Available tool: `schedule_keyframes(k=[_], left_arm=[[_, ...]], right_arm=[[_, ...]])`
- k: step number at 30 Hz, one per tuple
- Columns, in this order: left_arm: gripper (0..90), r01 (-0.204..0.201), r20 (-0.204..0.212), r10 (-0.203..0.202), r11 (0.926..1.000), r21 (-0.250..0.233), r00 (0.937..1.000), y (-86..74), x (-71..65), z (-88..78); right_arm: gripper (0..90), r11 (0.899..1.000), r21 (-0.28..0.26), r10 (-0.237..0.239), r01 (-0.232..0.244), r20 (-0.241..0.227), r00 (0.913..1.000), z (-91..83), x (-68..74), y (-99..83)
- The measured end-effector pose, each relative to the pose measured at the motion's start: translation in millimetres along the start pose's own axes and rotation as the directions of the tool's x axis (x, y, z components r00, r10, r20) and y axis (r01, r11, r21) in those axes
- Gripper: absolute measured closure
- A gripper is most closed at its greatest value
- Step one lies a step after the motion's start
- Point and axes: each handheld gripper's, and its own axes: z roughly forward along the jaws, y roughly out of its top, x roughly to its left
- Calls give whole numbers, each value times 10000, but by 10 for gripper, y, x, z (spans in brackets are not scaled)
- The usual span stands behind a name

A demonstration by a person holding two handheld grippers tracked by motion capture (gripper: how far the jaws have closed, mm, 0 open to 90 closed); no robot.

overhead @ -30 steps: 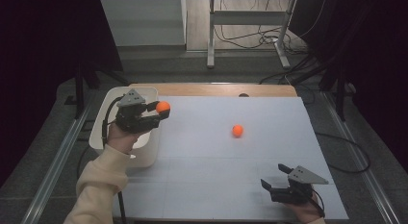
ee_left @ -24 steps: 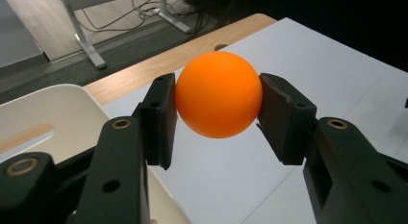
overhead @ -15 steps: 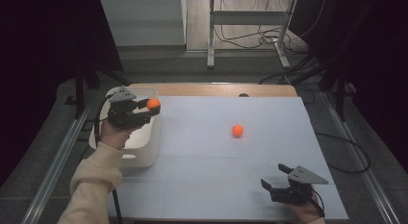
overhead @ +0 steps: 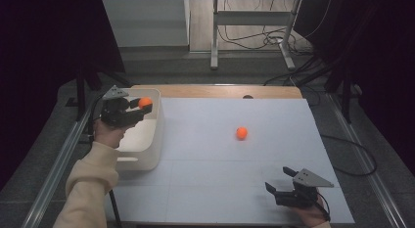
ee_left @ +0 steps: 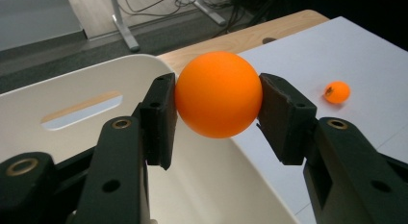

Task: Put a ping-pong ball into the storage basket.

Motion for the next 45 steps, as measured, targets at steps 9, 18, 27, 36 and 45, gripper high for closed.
schedule_keyframes(k=[9, 18, 27, 36, 45], left_arm=[[506, 337, -337, -329, 9991, 245, 9989, -47, 167, 25], [505, 628, -575, -598, 9967, 516, 9966, -94, 316, 58], [504, 800, -543, -759, 9937, 790, 9956, -140, 378, 109], [503, 919, -824, -789, 9814, 1686, 9935, -163, 443, 225], [501, 715, -829, -539, 9714, 2265, 9951, -125, 434, 268]], right_arm=[[116, 10000, -19, 51, -51, -12, 10000, 2, -1, 1], [116, 10000, -7, 61, -61, -8, 10000, 2, -2, 0], [116, 10000, 3, 74, -74, -2, 10000, 0, -1, -2], [116, 10000, 24, 46, -46, 0, 10000, 6, -2, -1], [116, 10000, -18, 20, -20, -22, 10000, -1, 0, 0]])
